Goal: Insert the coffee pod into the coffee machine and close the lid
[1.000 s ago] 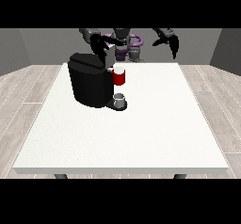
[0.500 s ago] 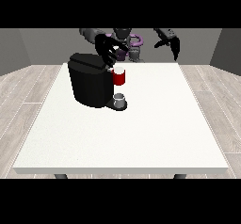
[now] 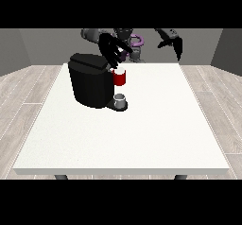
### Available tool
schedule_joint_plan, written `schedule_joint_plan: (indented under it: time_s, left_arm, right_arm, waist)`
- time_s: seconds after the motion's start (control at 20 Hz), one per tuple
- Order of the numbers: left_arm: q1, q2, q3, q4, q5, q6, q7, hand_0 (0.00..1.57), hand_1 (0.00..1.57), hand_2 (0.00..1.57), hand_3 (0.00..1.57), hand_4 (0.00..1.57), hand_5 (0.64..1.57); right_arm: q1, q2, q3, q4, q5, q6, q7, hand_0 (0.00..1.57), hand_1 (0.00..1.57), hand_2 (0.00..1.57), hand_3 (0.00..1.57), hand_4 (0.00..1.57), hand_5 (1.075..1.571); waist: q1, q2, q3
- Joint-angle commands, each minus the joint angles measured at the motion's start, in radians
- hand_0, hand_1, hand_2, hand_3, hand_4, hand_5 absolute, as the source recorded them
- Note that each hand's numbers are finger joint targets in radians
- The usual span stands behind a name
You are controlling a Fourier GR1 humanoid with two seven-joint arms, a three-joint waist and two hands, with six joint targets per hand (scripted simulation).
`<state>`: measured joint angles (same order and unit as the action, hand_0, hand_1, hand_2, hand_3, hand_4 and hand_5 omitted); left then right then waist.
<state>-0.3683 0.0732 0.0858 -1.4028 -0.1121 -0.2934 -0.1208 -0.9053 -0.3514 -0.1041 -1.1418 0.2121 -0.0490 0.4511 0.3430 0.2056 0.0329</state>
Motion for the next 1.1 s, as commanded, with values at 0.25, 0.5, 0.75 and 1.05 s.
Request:
schedule_joint_plan:
  time_s: [0.25,0.5,0.75,1.05]
  left_arm:
    - [-0.066,-0.016,-0.043,-0.003,0.004,-0.035,0.005,0.0,0.0,0.0,0.0,0.38,1.571]
    - [-0.109,-0.025,-0.054,0.008,0.018,-0.055,0.001,0.0,0.0,0.0,0.0,0.22,1.571]
    - [-0.168,0.005,-0.027,0.008,0.018,-0.05,0.001,0.0,0.0,0.0,0.0,0.3,1.571]
    - [-0.159,0.006,-0.043,-0.029,0.0,-0.039,-0.005,0.0,0.0,0.0,0.0,0.34,1.571]
  right_arm:
    - [-0.129,0.043,0.036,-0.09,-0.011,0.048,-0.081,0.0,0.0,0.0,0.0,0.0,1.571]
    - [-0.168,0.019,-0.017,-0.098,-0.016,0.026,-0.08,0.0,0.0,0.0,0.0,0.0,1.571]
    - [-0.257,0.066,-0.016,-0.046,-0.011,-0.021,-0.141,0.0,0.0,0.0,0.0,0.0,1.571]
    - [-0.332,0.058,-0.037,0.071,-0.034,0.019,-0.213,0.0,0.0,0.0,0.0,0.0,1.571]
  waist:
    - [0.179,0.055,-0.0314]
    - [0.222,0.118,-0.0316]
    - [0.227,0.185,-0.0333]
    - [0.201,0.192,-0.0334]
